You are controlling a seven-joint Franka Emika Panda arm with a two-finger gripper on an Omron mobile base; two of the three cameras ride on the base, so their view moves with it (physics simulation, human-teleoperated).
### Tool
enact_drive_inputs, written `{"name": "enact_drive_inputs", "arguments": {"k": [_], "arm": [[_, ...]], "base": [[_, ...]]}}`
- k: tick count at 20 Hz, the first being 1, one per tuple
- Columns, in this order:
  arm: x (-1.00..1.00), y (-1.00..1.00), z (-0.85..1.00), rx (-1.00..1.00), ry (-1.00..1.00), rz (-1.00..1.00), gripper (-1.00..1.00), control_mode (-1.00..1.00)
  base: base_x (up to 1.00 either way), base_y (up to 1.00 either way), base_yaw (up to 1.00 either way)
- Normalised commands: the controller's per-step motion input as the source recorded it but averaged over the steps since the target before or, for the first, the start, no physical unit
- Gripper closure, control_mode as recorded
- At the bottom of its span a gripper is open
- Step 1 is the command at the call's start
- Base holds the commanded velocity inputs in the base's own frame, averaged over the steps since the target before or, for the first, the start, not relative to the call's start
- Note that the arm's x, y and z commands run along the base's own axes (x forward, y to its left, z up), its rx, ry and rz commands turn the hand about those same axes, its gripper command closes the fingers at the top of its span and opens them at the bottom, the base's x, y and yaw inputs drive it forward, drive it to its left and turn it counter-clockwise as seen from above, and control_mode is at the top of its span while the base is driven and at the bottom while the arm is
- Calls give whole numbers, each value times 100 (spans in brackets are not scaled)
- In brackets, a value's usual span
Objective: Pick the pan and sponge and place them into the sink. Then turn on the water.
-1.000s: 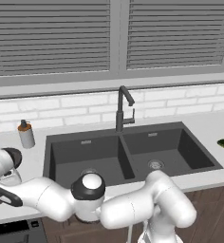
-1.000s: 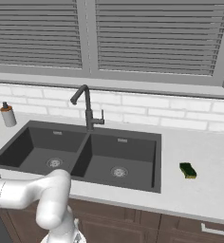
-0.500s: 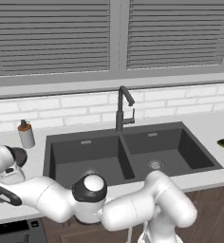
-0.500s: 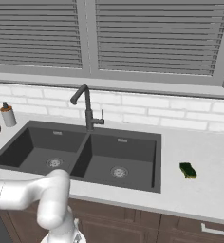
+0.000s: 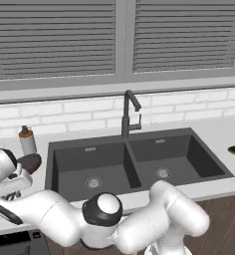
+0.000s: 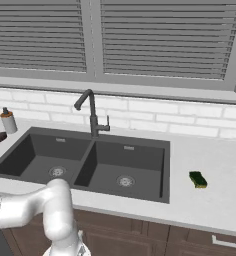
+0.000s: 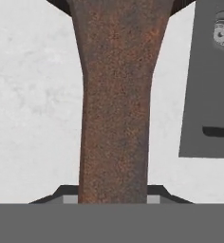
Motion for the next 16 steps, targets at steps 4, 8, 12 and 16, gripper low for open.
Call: {"name": "enact_drive_inputs", "arguments": {"k": [4,8,12,16], "arm": [[-31,-98,4,1,-14,-10,100,-100],[-12,-99,0,2,-11,-12,100,-100],[-1,-83,17,5,-17,-6,100,-100],[0,-78,31,10,-17,-4,100,-100]], "base": [[0,0,0],[0,0,0],[0,0,0],[0,0,0]]}}
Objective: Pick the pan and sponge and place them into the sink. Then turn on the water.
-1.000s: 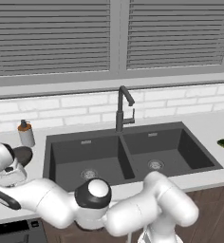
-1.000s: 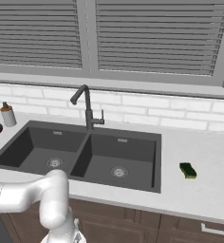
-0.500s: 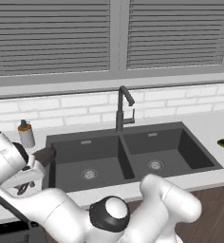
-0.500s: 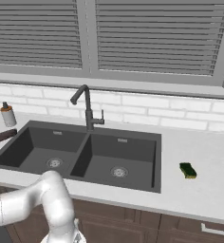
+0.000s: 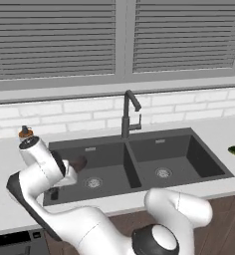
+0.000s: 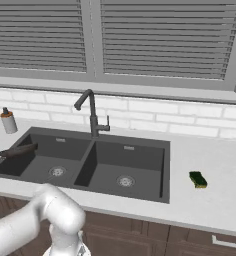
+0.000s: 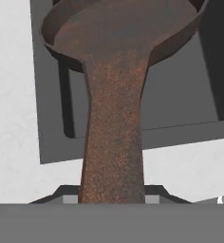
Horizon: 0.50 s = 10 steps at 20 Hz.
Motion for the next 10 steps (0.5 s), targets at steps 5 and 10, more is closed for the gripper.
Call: {"name": "enact_drive_inputs", "arguments": {"k": [5,10], "arm": [[2,-80,23,11,-6,-9,100,-100],[0,-88,5,9,-8,-11,100,-100]], "base": [[0,0,0],[0,0,0]]}}
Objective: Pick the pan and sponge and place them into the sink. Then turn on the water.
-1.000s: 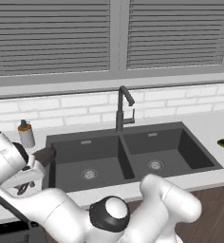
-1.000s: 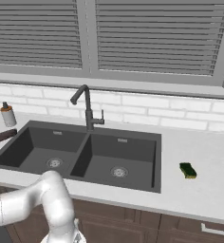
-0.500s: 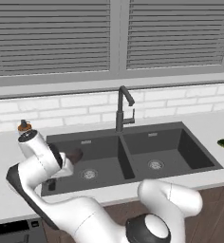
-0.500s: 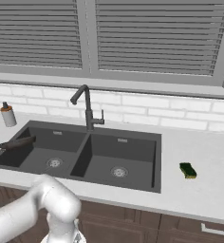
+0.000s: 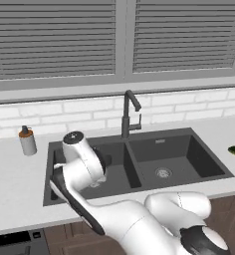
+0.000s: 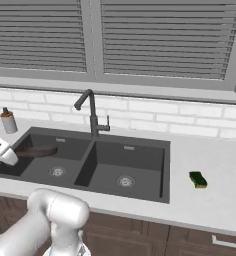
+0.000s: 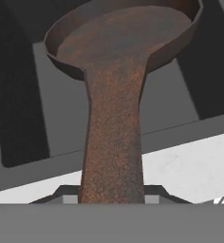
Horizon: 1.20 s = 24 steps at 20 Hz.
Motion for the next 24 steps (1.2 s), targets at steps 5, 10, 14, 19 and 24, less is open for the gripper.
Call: {"name": "enact_drive_inputs", "arguments": {"k": [5,10,14,19,24], "arm": [[0,-83,7,6,-11,-9,100,-100],[4,-31,6,6,-6,-5,100,-100],[39,0,0,4,0,-10,100,-100],[51,7,0,6,1,-21,100,-100],[32,30,0,3,7,-30,100,-100]], "base": [[0,0,0],[0,0,0],[0,0,0],[0,0,0],[0,0,0]]}}
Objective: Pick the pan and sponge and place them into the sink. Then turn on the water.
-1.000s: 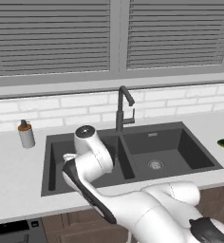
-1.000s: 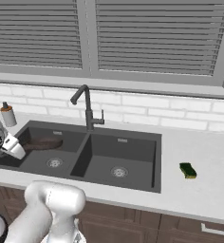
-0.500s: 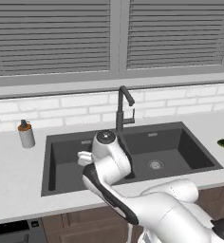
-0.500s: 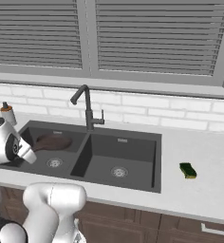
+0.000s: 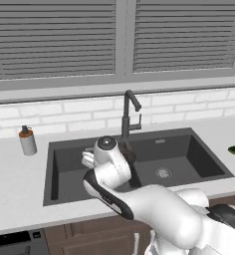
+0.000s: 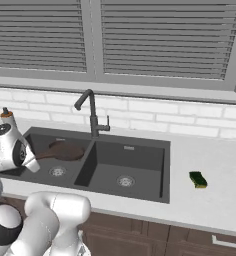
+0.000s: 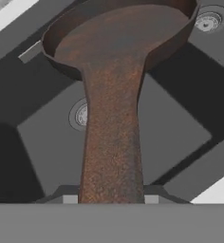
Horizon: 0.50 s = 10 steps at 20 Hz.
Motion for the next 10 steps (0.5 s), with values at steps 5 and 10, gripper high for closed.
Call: {"name": "enact_drive_inputs", "arguments": {"k": [5,10], "arm": [[25,37,0,0,13,-27,100,-100],[26,17,0,0,10,-20,100,-100]], "base": [[0,0,0],[0,0,0]]}}
